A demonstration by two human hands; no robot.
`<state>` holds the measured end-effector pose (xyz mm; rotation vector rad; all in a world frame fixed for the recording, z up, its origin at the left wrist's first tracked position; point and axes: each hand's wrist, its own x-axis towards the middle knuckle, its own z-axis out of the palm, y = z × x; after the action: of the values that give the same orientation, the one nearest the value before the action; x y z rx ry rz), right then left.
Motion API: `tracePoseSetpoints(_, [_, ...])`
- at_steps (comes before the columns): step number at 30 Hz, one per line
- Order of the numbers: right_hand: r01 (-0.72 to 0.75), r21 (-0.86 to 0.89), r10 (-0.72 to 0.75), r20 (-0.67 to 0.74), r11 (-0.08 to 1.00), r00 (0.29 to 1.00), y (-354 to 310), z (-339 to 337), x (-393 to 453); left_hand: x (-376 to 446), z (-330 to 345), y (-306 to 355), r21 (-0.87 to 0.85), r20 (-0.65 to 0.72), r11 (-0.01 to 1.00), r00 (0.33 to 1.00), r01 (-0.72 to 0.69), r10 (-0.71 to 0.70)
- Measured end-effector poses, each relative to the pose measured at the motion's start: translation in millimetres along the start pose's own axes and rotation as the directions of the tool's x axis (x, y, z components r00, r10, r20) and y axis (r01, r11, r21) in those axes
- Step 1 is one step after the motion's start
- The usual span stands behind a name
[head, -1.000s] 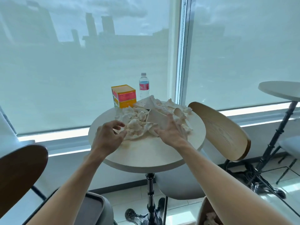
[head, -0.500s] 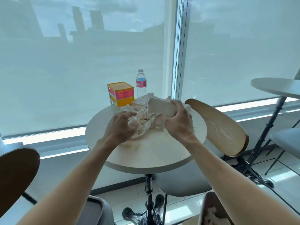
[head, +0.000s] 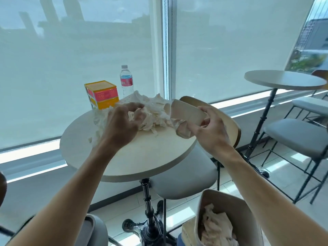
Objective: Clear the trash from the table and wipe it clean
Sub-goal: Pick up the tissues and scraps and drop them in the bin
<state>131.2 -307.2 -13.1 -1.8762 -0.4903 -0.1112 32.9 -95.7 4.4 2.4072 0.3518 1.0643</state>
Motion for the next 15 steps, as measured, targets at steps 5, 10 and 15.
tracePoseSetpoints(5, [-0.105, -0.016, 0.106, 0.011, 0.994, 0.994, 49, -35, -22, -22, 24, 44, -0.193, 0.069, 0.981, 0.997, -0.003, 0.016])
tracePoseSetpoints(10, [-0.236, -0.036, 0.237, 0.013, 0.971, 0.971, 105, -60, -45, -52, 58, 72, -0.255, 0.152, 0.966, 0.985, -0.042, 0.083])
tracePoseSetpoints(15, [-0.350, -0.131, 0.360, 0.064, 0.928, 0.931, 160, -69, -62, -81, 97, 93, -0.302, 0.296, 0.953, 0.946, -0.039, 0.133])
